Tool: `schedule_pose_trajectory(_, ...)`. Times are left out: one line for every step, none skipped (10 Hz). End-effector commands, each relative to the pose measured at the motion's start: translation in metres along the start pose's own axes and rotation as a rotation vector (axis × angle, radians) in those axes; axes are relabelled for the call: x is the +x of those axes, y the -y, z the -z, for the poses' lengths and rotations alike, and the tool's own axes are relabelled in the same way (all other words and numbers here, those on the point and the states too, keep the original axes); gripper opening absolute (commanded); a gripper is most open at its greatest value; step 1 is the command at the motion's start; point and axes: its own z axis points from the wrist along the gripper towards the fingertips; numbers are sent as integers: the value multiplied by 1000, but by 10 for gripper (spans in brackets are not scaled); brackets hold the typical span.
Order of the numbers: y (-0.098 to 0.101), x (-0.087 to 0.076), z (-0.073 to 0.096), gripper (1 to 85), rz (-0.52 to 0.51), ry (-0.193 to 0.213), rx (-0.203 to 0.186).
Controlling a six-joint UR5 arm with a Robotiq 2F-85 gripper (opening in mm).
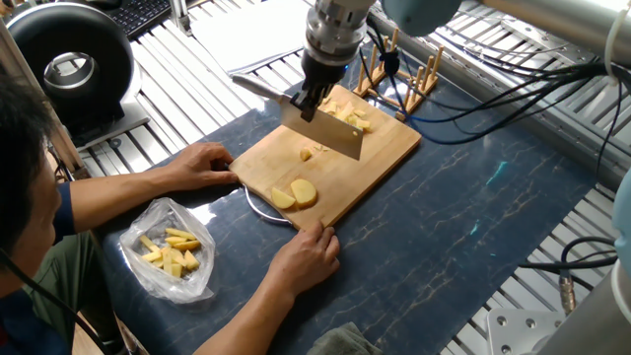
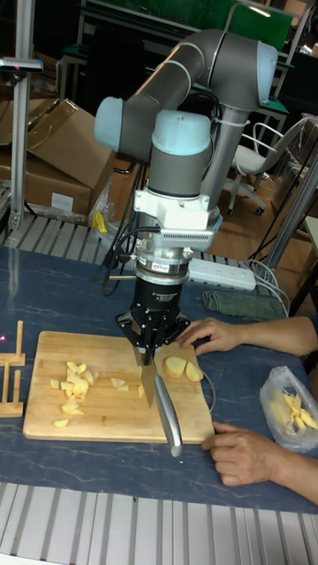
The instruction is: Chop the potatoes
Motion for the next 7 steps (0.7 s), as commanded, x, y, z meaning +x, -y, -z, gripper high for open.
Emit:
schedule_pose_trajectory(-6,-6,-11,10,-25,25,-5)
schedule_pose_trajectory(-7,-6,-12,10,-27,26,-3)
schedule_pose_trajectory(-7,-6,-14,10,-27,28,-3)
schedule_pose_trajectory(-6,-7,-16,10,-26,33,3)
schedule_pose_trajectory(-7,-8,-18,10,-28,36,4)
schedule_pose_trajectory(-6,-8,-20,10,-27,36,7)
schedule_pose_trajectory(-5,-8,-21,10,-27,38,9)
